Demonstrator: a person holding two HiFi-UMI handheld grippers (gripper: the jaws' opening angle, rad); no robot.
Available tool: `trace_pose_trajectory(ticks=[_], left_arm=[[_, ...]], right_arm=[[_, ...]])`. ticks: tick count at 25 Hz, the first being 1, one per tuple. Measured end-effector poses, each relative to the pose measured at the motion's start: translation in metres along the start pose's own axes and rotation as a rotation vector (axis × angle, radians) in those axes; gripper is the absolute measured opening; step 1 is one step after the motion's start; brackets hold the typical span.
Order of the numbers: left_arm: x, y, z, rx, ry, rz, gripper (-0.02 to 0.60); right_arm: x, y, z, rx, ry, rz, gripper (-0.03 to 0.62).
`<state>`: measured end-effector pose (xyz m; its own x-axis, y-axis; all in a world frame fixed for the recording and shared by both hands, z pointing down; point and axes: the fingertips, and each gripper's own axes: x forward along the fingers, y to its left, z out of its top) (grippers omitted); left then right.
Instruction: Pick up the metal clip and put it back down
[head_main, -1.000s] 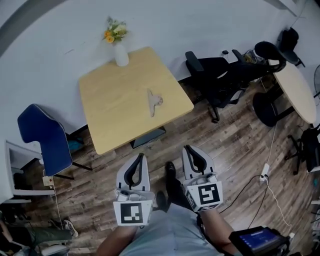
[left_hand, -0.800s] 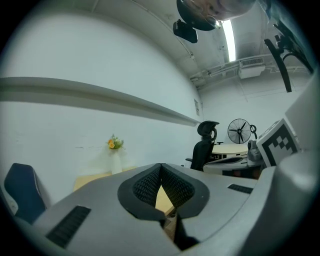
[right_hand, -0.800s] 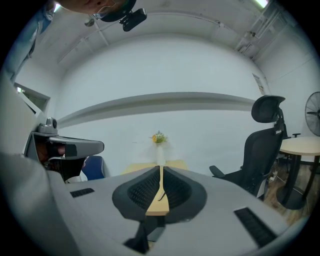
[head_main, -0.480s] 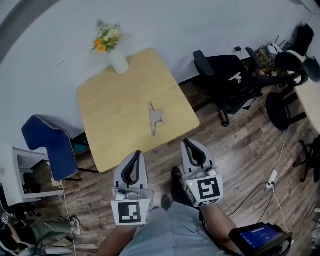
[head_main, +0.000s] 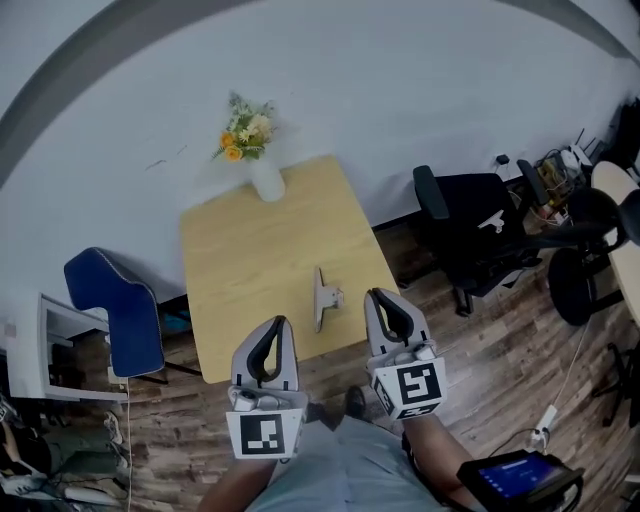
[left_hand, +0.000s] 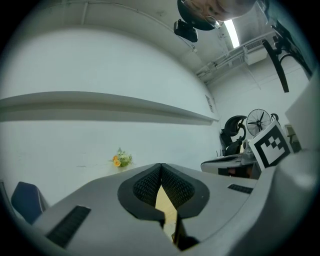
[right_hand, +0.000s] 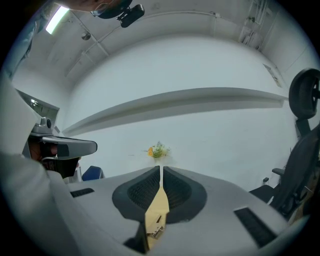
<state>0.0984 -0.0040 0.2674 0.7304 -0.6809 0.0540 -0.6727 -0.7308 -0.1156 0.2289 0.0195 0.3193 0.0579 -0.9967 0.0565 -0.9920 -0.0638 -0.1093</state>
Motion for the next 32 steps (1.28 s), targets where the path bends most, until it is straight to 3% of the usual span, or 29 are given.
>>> trace_pose_trajectory(ticks=[6,13,21,27,32], left_arm=[[0.025,0.025,-0.002,-0.028,0.013,0.040,0.018],[0.056,0.052,-0.031,-0.045,0.070,0.029,0.018],[0.101,0.076,-0.081,-0.101,0.152,-0.039,0.018],[0.131,0.092,-0.134,-0.163,0.269,-0.090,0.018],[0.149,0.106,-0.179,-0.184,0.356,-0.113,0.018]], right_arm=[[0.037,-0.002,0.006,-0.021,0.011,0.035,0.050],[0.073,-0.005,-0.024,0.001,0.085,0.016,0.051],[0.119,-0.006,-0.080,0.026,0.211,-0.006,0.051],[0.148,-0.004,-0.135,0.083,0.312,-0.015,0.052],[0.165,0.003,-0.190,0.154,0.410,-0.010,0.115]])
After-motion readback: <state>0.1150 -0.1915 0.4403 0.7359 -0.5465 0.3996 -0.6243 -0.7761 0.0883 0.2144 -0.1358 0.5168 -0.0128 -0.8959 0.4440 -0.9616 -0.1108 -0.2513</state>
